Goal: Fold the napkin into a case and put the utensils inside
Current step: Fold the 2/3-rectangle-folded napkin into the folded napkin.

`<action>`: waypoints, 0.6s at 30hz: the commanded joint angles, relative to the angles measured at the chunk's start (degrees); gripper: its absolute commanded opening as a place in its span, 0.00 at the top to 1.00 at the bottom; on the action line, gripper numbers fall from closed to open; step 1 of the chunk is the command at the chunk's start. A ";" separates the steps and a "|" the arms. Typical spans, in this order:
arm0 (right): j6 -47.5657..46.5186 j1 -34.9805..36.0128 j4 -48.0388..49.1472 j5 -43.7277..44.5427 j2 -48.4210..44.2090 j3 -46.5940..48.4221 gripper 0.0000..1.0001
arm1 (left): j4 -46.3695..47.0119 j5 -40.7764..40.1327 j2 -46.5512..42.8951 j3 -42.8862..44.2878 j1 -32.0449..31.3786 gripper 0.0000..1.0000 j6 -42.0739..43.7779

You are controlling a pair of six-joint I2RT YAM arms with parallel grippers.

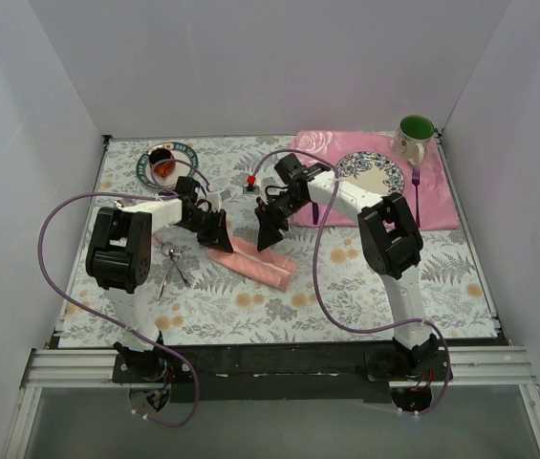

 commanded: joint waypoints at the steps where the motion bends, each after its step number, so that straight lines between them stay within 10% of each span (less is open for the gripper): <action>1: 3.21 1.08 1.76 -0.47 -0.56 -1.14 0.40 | -0.18 -0.32 0.48 2.59 -0.18 1.00 -0.50; 13: 6.38 3.10 8.79 5.15 1.64 -5.19 0.33 | 0.09 0.03 -0.31 1.89 -0.18 1.00 -0.42; 18: 4.97 3.36 7.83 4.98 2.95 -4.84 0.52 | 0.61 0.20 -1.37 1.63 -0.18 1.00 -0.85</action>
